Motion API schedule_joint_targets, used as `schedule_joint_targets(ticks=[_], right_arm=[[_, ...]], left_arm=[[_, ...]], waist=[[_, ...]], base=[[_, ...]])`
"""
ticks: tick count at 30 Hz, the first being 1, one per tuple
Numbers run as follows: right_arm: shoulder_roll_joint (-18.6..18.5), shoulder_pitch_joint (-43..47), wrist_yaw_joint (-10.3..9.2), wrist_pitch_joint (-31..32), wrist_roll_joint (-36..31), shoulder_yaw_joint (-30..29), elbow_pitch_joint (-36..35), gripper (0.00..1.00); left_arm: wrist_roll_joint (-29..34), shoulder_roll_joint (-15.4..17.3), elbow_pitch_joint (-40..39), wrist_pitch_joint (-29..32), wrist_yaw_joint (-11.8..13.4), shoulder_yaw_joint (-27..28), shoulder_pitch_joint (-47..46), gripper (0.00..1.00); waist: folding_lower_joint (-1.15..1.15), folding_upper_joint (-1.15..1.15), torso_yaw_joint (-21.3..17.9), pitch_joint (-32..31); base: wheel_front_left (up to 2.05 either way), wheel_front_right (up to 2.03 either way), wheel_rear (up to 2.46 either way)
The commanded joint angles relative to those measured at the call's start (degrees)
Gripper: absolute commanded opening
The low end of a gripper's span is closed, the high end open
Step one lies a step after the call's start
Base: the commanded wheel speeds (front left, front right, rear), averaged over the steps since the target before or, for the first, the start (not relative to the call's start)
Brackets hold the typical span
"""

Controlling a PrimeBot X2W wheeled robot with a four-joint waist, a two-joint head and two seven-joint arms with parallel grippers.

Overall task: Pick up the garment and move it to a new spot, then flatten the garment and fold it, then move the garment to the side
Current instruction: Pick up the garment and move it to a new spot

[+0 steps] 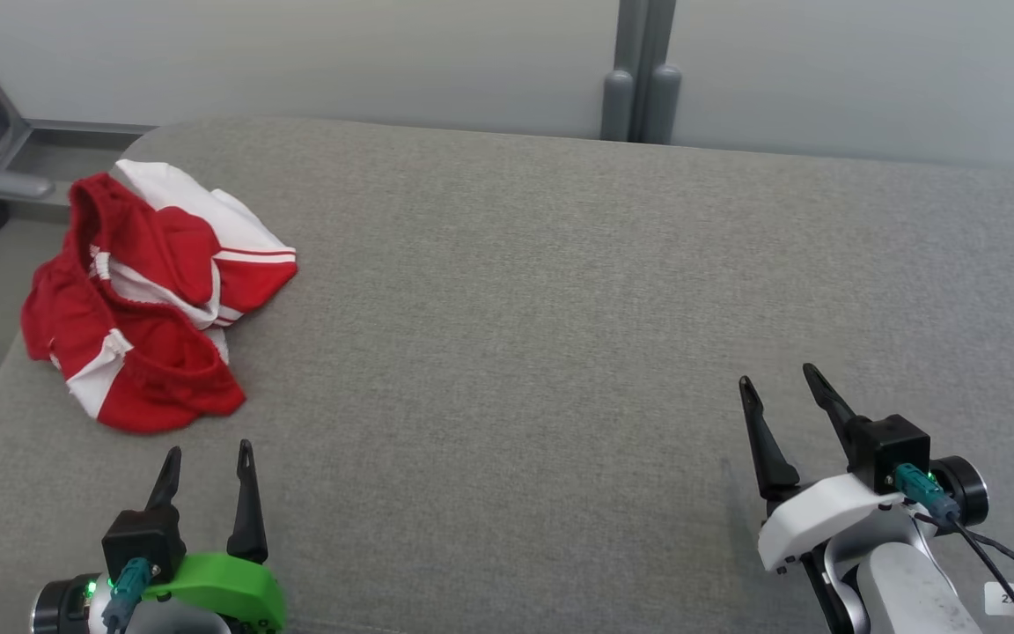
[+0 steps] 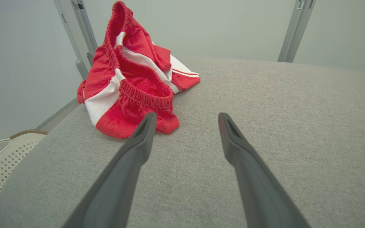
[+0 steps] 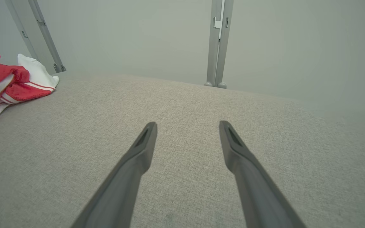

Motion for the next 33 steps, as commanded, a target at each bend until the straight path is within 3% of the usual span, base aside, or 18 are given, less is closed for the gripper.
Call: schedule_joint_targets(ticks=[1, 11, 16, 27, 33], right_arm=[[-0.12, 0.5, -0.04, -0.17, 0.27, 0.25, 0.24, 1.0], [-0.07, 1.01, -0.04, -0.17, -0.29, 0.88, 0.46, 1.0], [-0.06, 0.09, -0.04, -0.17, -0.39, 2.16, 1.01, 1.0], [-1.26, -1.15, -0.04, -0.17, 0.31, 2.71, 0.89, 1.0], [-2.63, -2.48, -0.04, -0.17, 0.36, 2.4, 0.72, 1.0]], left_arm=[[0.24, 0.17, -0.13, -0.06, 0.29, 0.55, 0.94, 1.0], [-0.85, 0.16, -0.02, -0.06, 0.73, 1.77, 2.81, 1.0], [-1.73, 0.15, -0.23, -0.06, 1.3, 2.71, 4.11, 1.0], [-4.77, 0.17, -1.09, -0.06, 1.88, 1.86, 1.7, 1.0], [-3.98, 0.52, -0.13, -0.06, -0.85, 3.9, -4.63, 1.0]], waist=[[0.0, 0.0, 4.05, -0.29], [0.0, 0.0, 14.78, 0.45], [0.0, 0.0, 17.31, 1.14], [0.0, 0.0, 15.01, 4.78], [0.0, 0.0, 11.73, 8.16]], base=[[0.0, 0.0, 0.0], [0.0, 0.0, 0.0], [0.0, 0.0, 0.0], [0.0, 0.0, 0.0], [0.0, 0.0, 0.0]])
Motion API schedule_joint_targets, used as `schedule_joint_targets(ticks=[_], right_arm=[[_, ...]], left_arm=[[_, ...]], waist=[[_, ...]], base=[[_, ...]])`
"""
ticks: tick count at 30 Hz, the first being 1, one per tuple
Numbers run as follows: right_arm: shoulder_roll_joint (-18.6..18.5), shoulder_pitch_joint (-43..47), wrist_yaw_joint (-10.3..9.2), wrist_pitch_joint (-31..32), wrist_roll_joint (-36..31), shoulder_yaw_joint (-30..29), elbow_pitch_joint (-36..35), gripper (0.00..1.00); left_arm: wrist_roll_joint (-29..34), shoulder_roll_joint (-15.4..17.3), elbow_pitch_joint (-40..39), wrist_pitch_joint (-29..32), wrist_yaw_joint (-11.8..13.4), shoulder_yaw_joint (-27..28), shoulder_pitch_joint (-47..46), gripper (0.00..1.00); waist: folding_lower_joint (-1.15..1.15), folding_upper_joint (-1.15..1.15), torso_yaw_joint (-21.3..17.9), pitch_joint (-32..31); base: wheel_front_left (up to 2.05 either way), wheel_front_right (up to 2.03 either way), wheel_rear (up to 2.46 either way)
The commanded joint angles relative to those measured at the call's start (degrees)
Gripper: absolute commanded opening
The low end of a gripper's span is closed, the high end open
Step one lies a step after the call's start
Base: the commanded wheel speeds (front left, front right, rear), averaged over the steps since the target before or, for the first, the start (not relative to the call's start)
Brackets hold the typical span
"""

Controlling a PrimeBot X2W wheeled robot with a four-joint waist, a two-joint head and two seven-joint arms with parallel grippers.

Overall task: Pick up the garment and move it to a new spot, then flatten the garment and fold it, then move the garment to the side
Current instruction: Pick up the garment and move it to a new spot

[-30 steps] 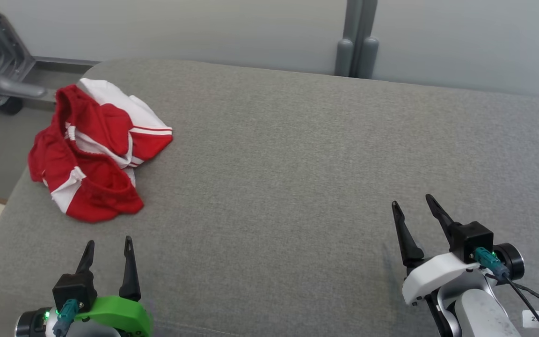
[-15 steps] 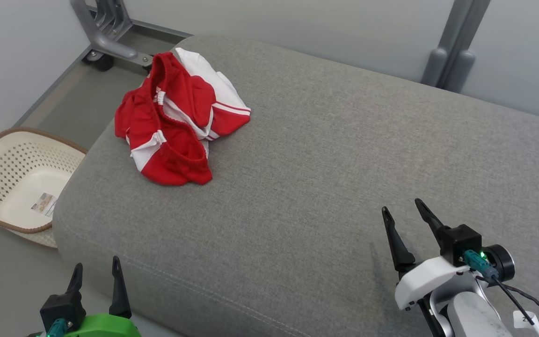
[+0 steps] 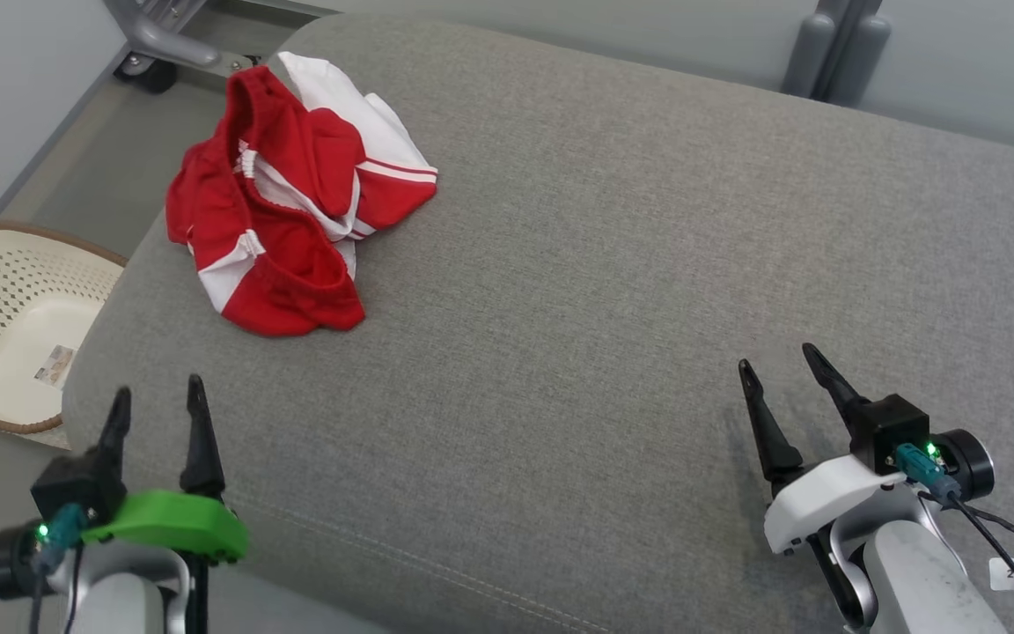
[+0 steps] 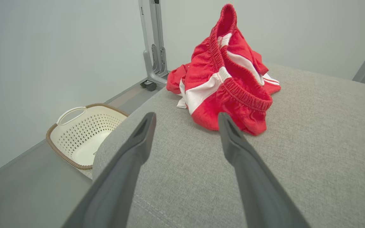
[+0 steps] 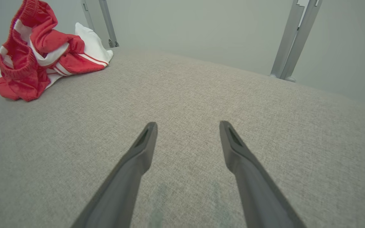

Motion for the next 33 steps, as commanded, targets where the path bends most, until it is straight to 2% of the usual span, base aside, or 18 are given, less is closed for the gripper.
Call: schedule_joint_targets(ticks=[1, 6, 12, 20, 24, 26, 30, 33], right_arm=[[-0.72, -0.95, -0.04, -0.17, 0.08, -0.15, -0.17, 1.0], [-1.64, -2.64, -0.04, -0.17, 0.26, -0.05, -0.5, 1.0], [-2.44, -4.49, -0.04, -0.17, 0.09, 0.27, -1.21, 1.0], [-3.04, -6.38, -0.04, -0.17, -0.19, -0.01, -2.36, 1.0], [-3.38, -6.94, -0.04, -0.17, -0.25, -0.82, -3.0, 1.0], [-3.42, -6.96, -0.04, -0.17, -0.25, -1.05, -3.12, 1.0], [-3.57, -6.77, -0.04, -0.17, -0.35, -1.5, -3.41, 1.0], [-3.71, -6.56, -0.04, -0.17, -0.38, -1.65, -3.51, 1.0]], left_arm=[[0.6, 0.9, 0.38, -0.06, -1.07, 0.85, -3.24, 1.0], [1.44, 5.15, 3.88, -0.05, -3.25, 2.18, -12.36, 1.0], [0.05, 11.99, 12.36, -0.04, -4.13, -0.12, -25.18, 1.0], [-10.12, 20.29, 24.12, 2.35, -4.14, -12.68, -37.48, 1.0], [-15.55, 23.84, 29.98, 3.19, -4.13, -15.88, -39.5, 1.0], [-16.68, 23.76, 32.46, 3.29, -4.13, -16.16, -39.79, 1.0], [-17.43, 23.93, 37.0, 2.2, -2.19, -14.98, -40.59, 1.0], [-17.61, 23.16, 38.91, 1.38, -2.23, -15.04, -40.92, 1.0]], waist=[[0.0, 0.0, -2.92, 3.0], [0.0, 0.0, -5.62, 5.87], [0.0, 0.0, -8.99, 9.47], [0.0, 0.0, -13.59, 13.4], [0.0, 0.0, -15.77, 15.01], [0.0, 0.0, -16.37, 15.37], [0.0, 0.0, -17.07, 15.93], [0.0, 0.0, -17.27, 16.01]], base=[[0.0, 0.0, 0.0], [0.0, 0.0, 0.0], [0.0, 0.0, 0.0], [0.0, 0.0, 0.0], [0.0, 0.0, 0.0], [0.0, 0.0, 0.0], [0.0, 0.0, 0.0], [0.0, 0.0, 0.0]])
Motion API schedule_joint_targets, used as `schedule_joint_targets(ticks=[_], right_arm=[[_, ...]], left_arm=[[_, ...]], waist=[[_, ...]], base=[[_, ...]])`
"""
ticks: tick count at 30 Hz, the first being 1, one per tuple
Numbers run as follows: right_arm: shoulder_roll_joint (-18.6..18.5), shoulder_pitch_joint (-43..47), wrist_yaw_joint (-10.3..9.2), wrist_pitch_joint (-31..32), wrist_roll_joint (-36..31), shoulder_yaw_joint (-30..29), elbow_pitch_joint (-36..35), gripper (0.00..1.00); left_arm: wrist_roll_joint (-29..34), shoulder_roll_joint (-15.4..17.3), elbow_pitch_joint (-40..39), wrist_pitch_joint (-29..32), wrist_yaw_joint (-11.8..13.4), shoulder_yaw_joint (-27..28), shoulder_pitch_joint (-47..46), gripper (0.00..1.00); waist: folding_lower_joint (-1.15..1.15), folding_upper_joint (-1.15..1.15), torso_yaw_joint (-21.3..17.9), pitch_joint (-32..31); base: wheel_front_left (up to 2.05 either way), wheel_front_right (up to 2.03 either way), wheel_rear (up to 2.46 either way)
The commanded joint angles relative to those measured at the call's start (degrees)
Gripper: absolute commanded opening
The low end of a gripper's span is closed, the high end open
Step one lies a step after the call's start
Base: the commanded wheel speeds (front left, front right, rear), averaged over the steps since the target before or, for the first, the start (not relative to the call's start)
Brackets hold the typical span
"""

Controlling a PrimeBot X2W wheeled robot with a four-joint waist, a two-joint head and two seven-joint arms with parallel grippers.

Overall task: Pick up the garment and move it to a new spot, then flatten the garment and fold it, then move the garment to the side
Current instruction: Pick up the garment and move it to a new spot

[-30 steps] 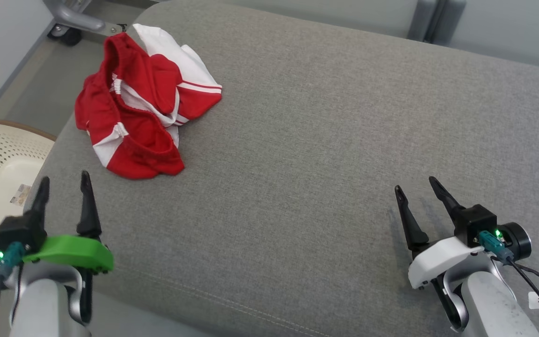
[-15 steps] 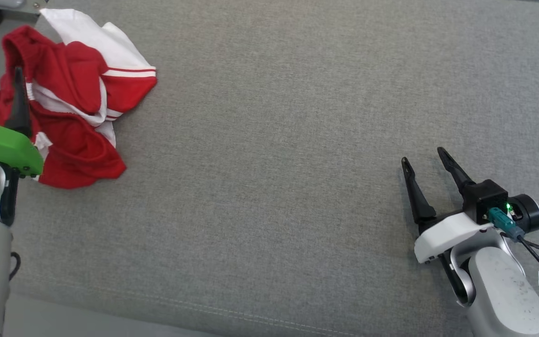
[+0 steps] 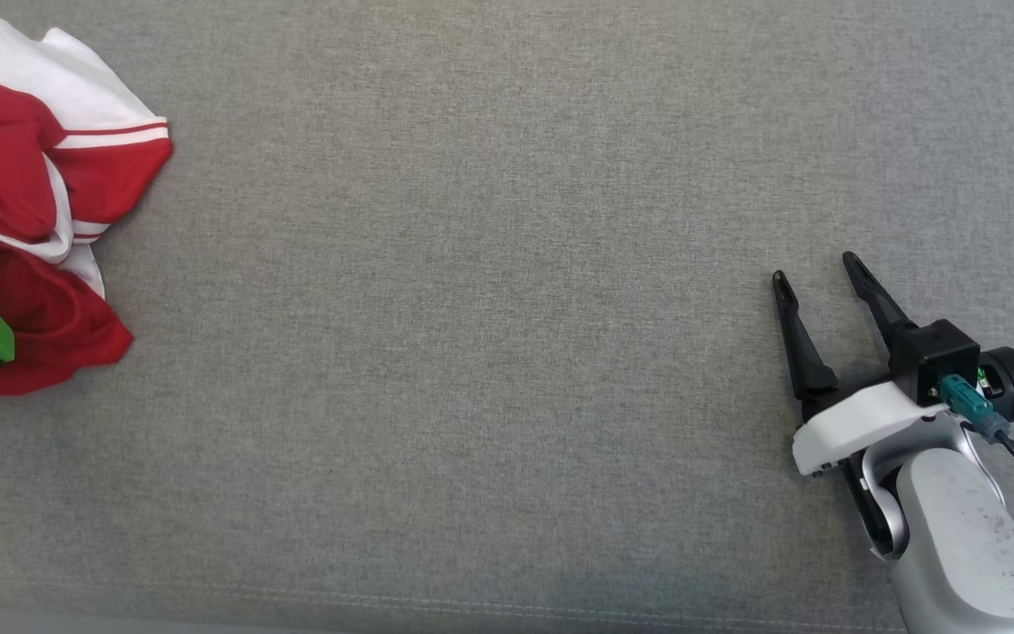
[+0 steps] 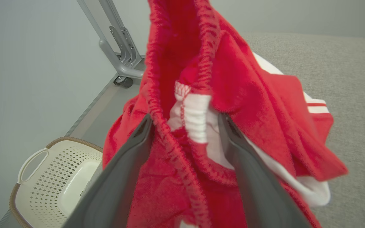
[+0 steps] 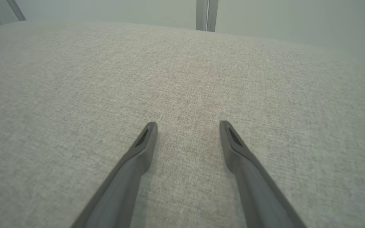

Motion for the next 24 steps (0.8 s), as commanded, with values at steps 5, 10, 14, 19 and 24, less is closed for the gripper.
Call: schedule_joint_targets(ticks=[5, 10, 14, 19, 24], right_arm=[[-0.05, -0.43, -0.04, -0.17, -0.32, -0.25, -0.06, 1.0], [0.63, 0.42, -0.04, -0.17, 0.19, -0.23, 0.4, 1.0], [1.53, 1.26, -0.04, -0.17, 0.73, -0.1, 1.0, 1.0], [2.78, 2.2, -0.05, -0.17, 1.37, -0.18, 1.57, 1.0], [3.79, 3.13, -0.05, -0.17, 2.05, 0.01, 1.84, 1.0]], left_arm=[[0.05, -0.24, 1.85, -1.43, 1.66, 0.48, -1.69, 0.0], [3.08, 0.62, -1.26, -1.94, 2.08, -1.14, -3.08, 0.0], [5.26, 0.61, -7.36, -1.97, 2.12, -1.34, -3.15, 0.0], [7.61, -1.34, -15.75, -1.96, 0.5, -2.71, -4.23, 0.0], [9.1, -5.65, -24.57, -1.9, -1.09, -6.25, -4.26, 0.0]], waist=[[0.0, 0.0, -0.36, -0.22], [0.0, 0.0, 0.27, -2.19], [0.0, 0.0, 0.64, -4.16], [0.0, 0.0, 0.53, -6.86], [0.0, 0.0, -1.08, -9.29]], base=[[0.0, 0.0, 0.0], [0.0, 0.0, 0.0], [0.0, 0.0, 0.0], [0.0, 0.0, 0.0], [0.0, 0.0, 0.0]])
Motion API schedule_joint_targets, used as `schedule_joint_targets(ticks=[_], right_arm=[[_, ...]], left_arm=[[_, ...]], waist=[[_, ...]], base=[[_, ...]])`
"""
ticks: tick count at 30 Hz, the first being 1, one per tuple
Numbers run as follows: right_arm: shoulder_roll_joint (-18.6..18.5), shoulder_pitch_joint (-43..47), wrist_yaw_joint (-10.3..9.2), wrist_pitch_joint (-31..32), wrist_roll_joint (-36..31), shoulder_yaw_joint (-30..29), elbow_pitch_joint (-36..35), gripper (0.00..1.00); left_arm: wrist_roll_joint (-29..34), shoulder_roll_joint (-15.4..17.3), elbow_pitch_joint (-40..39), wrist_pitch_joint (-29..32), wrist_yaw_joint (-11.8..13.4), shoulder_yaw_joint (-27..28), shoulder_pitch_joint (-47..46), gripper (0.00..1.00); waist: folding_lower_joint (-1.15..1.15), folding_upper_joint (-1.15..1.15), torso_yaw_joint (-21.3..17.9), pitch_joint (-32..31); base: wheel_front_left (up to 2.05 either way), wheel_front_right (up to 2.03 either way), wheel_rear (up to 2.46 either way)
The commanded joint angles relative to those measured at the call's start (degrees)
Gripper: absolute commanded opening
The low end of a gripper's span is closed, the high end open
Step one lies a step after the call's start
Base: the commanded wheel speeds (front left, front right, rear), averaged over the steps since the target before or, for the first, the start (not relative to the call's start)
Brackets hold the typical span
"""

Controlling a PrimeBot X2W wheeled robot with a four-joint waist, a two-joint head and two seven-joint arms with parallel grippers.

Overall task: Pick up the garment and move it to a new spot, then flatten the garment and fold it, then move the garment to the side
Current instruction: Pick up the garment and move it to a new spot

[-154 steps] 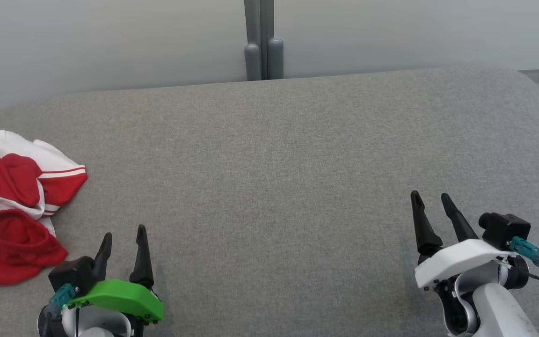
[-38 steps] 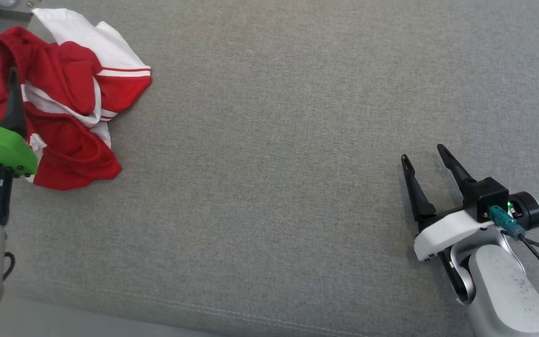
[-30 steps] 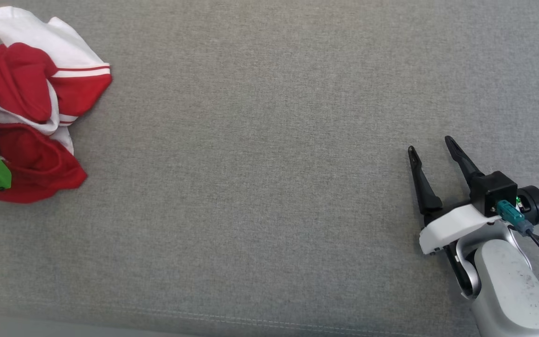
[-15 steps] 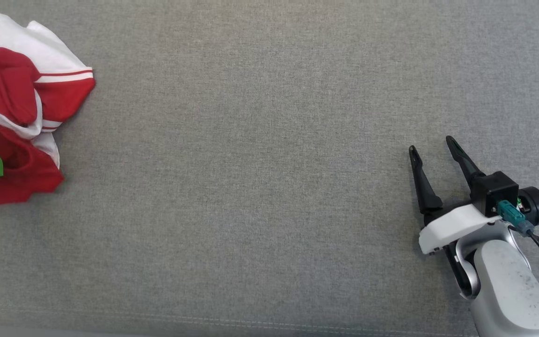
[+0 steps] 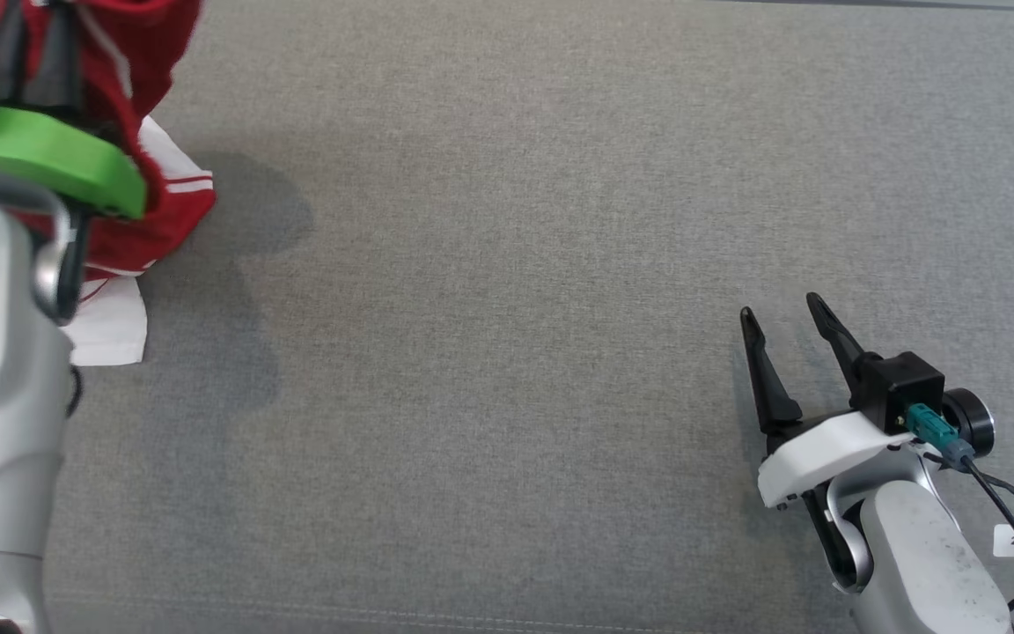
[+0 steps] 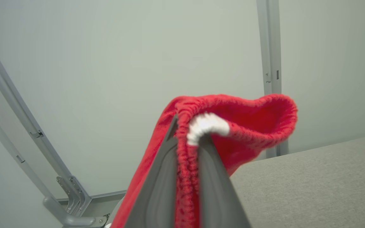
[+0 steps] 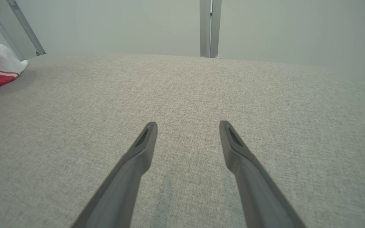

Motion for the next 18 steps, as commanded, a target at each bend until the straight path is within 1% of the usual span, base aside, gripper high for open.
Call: schedule_joint_targets(ticks=[1, 3, 6, 9, 12, 15, 18], right_arm=[[0.02, 1.16, -0.04, -0.17, 0.54, -0.05, 0.18, 1.0], [0.41, 1.19, -0.05, -0.17, 0.89, 0.13, 0.35, 1.0], [0.91, 1.4, -0.05, -0.17, 1.24, 0.07, 0.23, 1.0], [1.12, 1.36, -0.04, -0.17, 1.39, 0.04, -0.09, 1.0], [1.34, 0.69, -0.05, -0.17, 1.74, 0.38, -0.08, 1.0], [1.48, 0.2, -0.04, -0.17, 2.14, 0.54, -0.02, 1.0], [1.54, -0.03, -0.04, -0.17, 2.8, 1.51, 0.3, 1.0]], left_arm=[[0.24, -1.46, -1.31, -0.04, -0.34, -0.93, 0.03, 0.0], [-0.38, -3.87, -3.05, -0.03, -0.48, -2.36, 0.93, 0.0], [-1.33, -7.55, -2.96, -0.04, -0.76, -4.75, 2.34, 0.0], [-2.25, -11.5, -1.17, -0.05, -0.77, -6.77, 3.01, 0.0], [-3.34, -15.14, 2.41, -0.04, -0.89, -9.6, 4.75, 0.0], [-4.11, -17.28, 4.98, -0.05, -0.9, -15.0, 6.18, 0.0], [-7.52, -17.97, 5.1, -0.07, -0.91, -21.56, 7.6, 0.0]], waist=[[0.0, 0.0, -1.62, -1.63], [0.0, 0.0, -2.88, -2.2], [0.0, 0.0, -5.34, -2.57], [0.0, 0.0, -8.31, -1.98], [0.0, 0.0, -11.64, -1.05], [0.0, 0.0, -14.96, -0.28], [0.0, 0.0, -18.45, 0.02]], base=[[0.0, 0.0, 0.0], [0.0, 0.0, 0.0], [0.0, 0.0, 0.0], [0.0, 0.0, 0.0], [0.0, 0.0, 0.0], [0.0, 0.0, 0.0], [0.0, 0.0, 0.0]])
